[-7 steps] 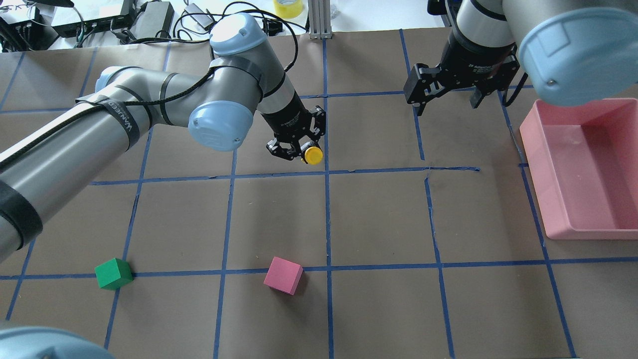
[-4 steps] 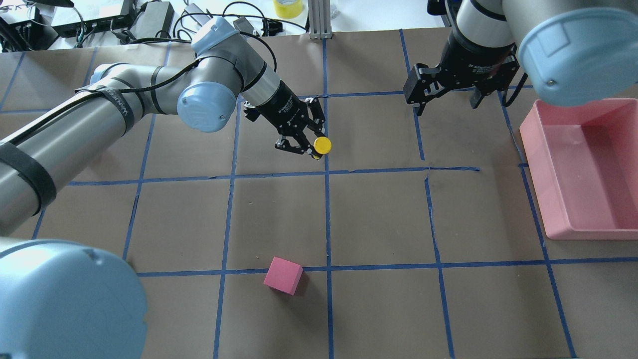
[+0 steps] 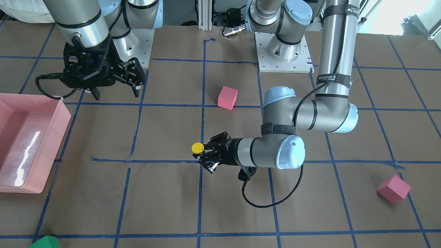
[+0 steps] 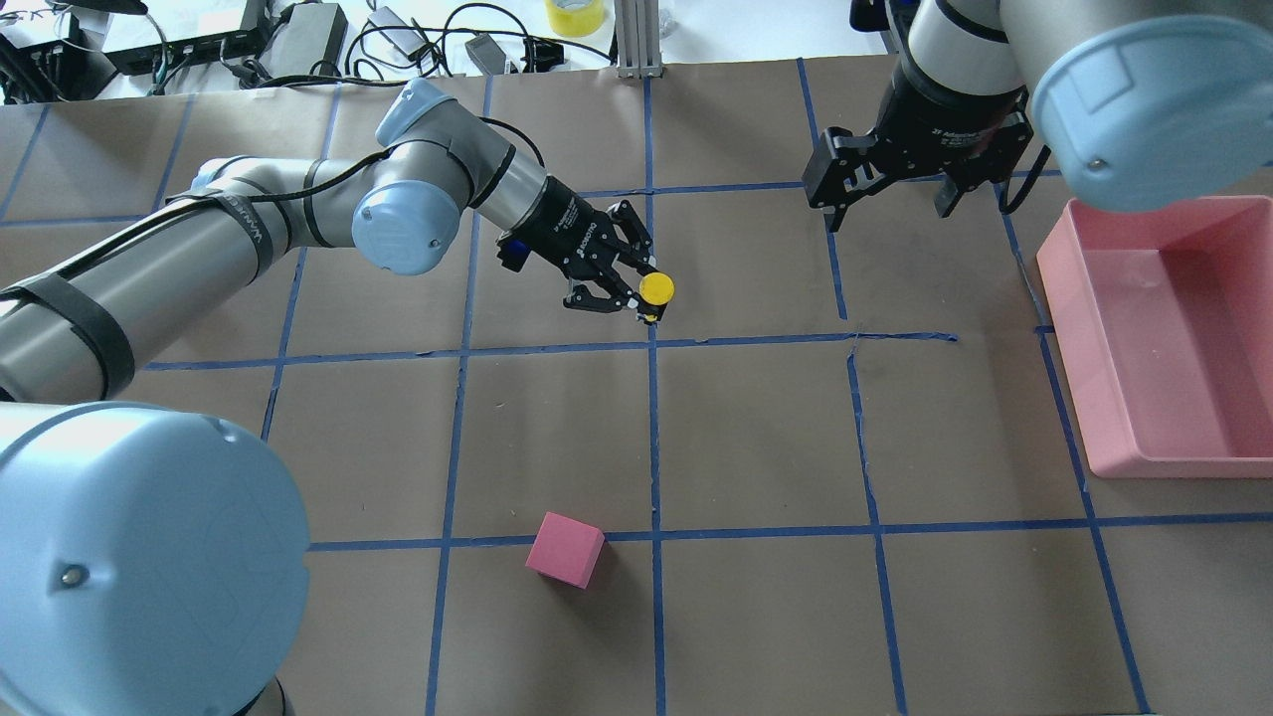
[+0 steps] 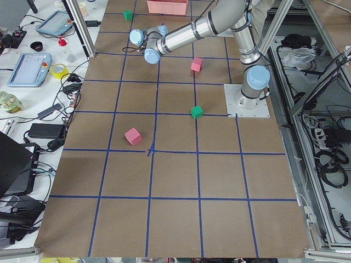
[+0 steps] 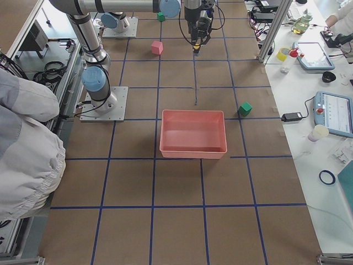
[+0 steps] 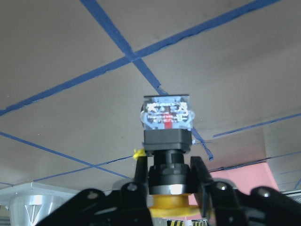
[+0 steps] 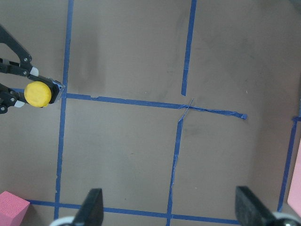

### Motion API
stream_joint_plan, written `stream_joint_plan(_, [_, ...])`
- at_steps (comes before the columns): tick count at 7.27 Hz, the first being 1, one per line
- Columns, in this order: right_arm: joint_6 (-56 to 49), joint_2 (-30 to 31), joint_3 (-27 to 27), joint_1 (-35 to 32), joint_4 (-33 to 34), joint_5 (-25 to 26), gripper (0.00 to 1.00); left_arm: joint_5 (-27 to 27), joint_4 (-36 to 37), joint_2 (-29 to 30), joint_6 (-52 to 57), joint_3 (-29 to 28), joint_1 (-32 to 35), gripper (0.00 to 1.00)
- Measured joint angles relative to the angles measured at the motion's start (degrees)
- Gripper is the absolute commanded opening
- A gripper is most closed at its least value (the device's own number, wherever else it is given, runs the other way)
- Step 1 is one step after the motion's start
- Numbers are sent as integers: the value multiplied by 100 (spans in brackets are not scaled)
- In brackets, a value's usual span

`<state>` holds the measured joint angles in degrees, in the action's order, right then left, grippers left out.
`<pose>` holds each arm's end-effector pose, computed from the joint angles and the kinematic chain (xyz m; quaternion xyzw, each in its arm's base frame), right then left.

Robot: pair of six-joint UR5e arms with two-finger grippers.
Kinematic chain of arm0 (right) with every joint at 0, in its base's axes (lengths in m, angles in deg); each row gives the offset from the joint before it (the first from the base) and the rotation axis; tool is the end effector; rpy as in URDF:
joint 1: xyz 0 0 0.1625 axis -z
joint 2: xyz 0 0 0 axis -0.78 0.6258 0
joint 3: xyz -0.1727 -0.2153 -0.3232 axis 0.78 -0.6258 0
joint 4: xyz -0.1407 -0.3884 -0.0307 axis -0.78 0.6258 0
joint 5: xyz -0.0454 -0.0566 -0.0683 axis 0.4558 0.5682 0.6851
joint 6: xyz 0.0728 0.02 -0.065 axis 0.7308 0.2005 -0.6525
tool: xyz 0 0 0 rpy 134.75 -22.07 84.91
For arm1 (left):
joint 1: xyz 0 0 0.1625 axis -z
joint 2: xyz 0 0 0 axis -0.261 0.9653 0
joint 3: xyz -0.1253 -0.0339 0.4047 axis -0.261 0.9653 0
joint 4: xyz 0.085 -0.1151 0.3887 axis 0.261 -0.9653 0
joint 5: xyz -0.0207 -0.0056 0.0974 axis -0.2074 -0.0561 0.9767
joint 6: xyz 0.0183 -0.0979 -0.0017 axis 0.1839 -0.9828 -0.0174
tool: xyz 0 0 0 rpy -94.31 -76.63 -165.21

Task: Align button upright
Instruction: 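Set the switch upright on the table and open the left gripper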

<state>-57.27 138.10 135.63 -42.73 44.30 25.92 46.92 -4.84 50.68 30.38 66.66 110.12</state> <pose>0.1692 -0.4974 0.4802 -0.0545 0.9980 -0.0307 0.0046 -0.2605 -0.6031 0.1978 0.4686 -0.7726 -0.3436 0.2558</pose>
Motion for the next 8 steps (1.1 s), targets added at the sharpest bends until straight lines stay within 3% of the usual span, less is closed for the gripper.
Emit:
stream_joint_plan(4, [-3,-3,8,3,0,19,100,-113,-37,234,689,156,-92,2])
stream_joint_plan(5, [-3,-6,9,3,0,17,100,-98,-28,280,709,142,-94,35])
stream_joint_plan(6, [-3,-6,9,3,0,19,100,-88,-10,307,725,137,-95,44])
stream_joint_plan(7, [-3,-5,9,3,0,20,100,-82,8,329,731,136,-95,99])
stream_joint_plan(8, [-3,-7,9,3,0,21,100,-80,20,341,746,144,-95,100])
